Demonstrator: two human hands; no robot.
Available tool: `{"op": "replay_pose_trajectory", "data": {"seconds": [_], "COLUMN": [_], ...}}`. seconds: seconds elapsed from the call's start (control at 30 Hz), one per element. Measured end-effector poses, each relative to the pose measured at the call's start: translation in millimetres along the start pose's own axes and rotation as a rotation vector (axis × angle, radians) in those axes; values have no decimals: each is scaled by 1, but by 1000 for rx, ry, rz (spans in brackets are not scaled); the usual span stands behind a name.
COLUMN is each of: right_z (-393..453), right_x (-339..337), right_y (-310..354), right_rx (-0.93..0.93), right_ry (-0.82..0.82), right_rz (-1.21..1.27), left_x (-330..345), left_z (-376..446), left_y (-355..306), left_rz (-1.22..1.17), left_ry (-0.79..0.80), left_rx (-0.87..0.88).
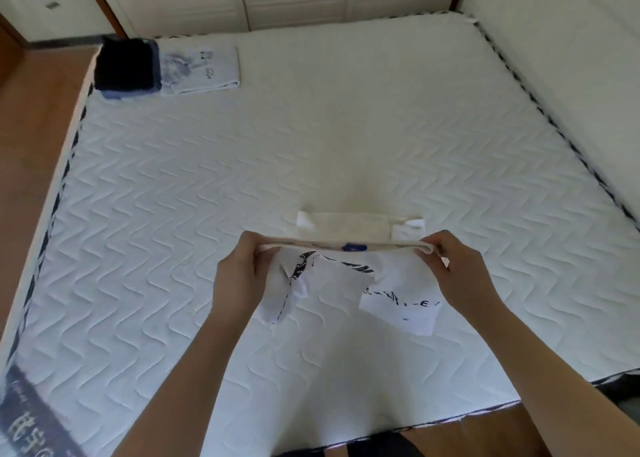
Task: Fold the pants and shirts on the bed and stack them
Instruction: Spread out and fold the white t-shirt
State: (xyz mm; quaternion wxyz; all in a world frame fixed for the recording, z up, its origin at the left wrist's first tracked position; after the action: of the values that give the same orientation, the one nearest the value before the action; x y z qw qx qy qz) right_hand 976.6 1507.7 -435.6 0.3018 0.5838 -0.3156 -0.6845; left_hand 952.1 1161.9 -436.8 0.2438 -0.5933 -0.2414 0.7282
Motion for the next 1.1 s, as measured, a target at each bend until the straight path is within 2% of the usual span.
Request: {"op": "replay_pose_trajectory", "data": {"seconds": [0.07,0.17,0.33,0.57,0.7,0.9,1.1], "right_z": [2,3,7,20,26,35,47], "right_x": [-6,-10,-20,-24,-20,-6,18], "right_y": [33,79,149,235,270,294,298], "right_rx": [-24,-12,-40,-132,-209,-277,-313], "right_ry": [-36,-89,-145,-191,-191,-119,46], "right_rz": [39,139,172,224,285,340,375], "left_x": [-25,-71,-154,-246,-275,-305,-325], "left_z": [8,19,32,33,23,11,-6], "left_y": [-2,-9,-20,-27,-24,-26,-23], "left_rz": [-81,-136,-81,-37,-79,-9,181], "left_ry": [-14,-40,-93,-220,-324,-375,-254], "left_rx": [-23,38,161,228,155,114,77]}}
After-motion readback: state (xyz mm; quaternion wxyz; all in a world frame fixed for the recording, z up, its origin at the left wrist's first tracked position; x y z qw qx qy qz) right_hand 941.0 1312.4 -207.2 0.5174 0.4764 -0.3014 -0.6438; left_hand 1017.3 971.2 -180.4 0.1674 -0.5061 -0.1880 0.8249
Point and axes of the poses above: each hand's wrist, its own z-axis towards the middle knuckle, its own x-axis out of the palm, y = z × x, the point moved 7 cm from there along z, towards the middle knuckle, and after that the axes turned 6 degrees about z, right-handed, at the moved point
